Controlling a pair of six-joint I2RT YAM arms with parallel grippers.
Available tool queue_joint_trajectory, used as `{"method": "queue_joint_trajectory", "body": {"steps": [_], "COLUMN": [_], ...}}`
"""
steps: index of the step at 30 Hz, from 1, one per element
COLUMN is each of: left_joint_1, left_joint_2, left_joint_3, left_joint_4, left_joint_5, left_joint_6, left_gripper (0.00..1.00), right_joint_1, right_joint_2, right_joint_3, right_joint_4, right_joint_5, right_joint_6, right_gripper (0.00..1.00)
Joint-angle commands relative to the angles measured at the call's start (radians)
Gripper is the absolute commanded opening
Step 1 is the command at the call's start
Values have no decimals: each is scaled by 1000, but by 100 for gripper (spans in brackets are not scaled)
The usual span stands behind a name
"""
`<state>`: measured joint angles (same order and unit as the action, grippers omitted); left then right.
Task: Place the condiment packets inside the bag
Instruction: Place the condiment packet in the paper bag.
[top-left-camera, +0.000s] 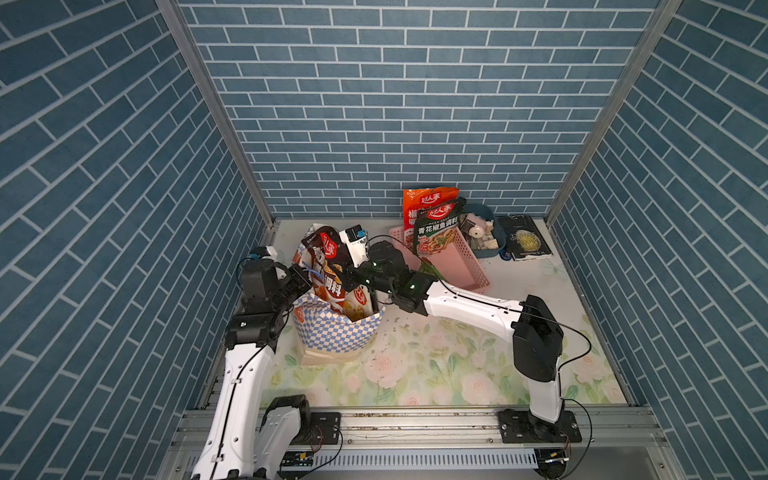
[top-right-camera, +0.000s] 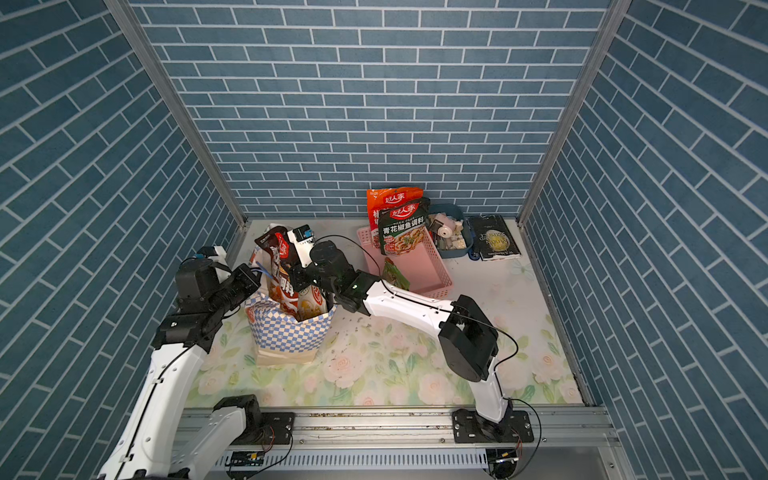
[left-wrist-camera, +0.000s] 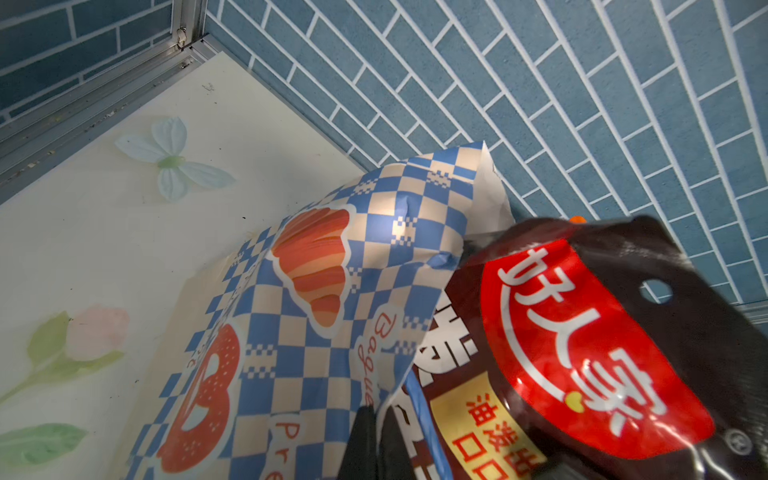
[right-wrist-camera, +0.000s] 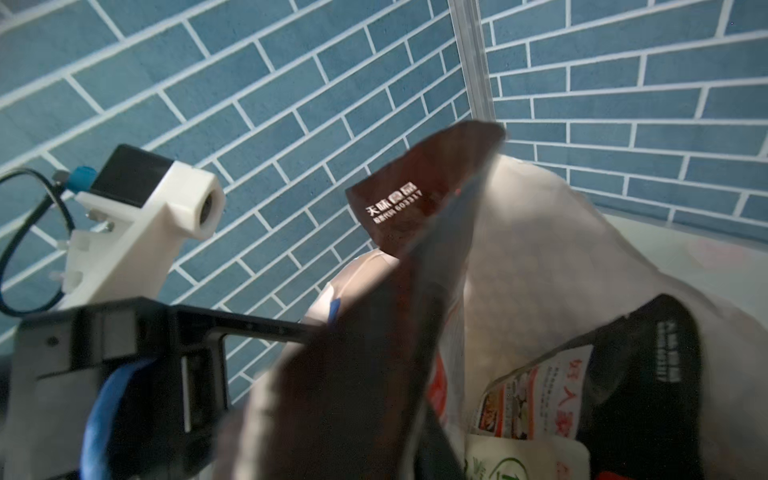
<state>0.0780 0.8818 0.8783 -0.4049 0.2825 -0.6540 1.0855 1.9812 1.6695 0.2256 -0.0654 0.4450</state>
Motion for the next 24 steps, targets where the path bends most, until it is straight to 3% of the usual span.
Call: {"method": "queue_joint_trajectory", "body": {"steps": [1,9,17,24], "left_joint_1": [-1,-1,-1,-2], "left_joint_2": [11,10,13,9], "left_joint_3": [-5,-20,-15,-16], "left_joint_4": [-54,-47,-48,-45], "left_joint_5": [17,21,25,27], "left_joint_6": [14,16,18,18], "left_gripper": [0,0,0,0], "right_joint_1": [-15,-20,-42,-76], "right_joint_2": [7,-73,-142,-135], "right_joint_3": [38,9,-4,41], "right_joint_4": [63,-112,-238,-203], "right_joint_5": [20,-99,-310,-636], "right_joint_6": [-22,-100,-36,170], "right_gripper": [55,84,94,100]}}
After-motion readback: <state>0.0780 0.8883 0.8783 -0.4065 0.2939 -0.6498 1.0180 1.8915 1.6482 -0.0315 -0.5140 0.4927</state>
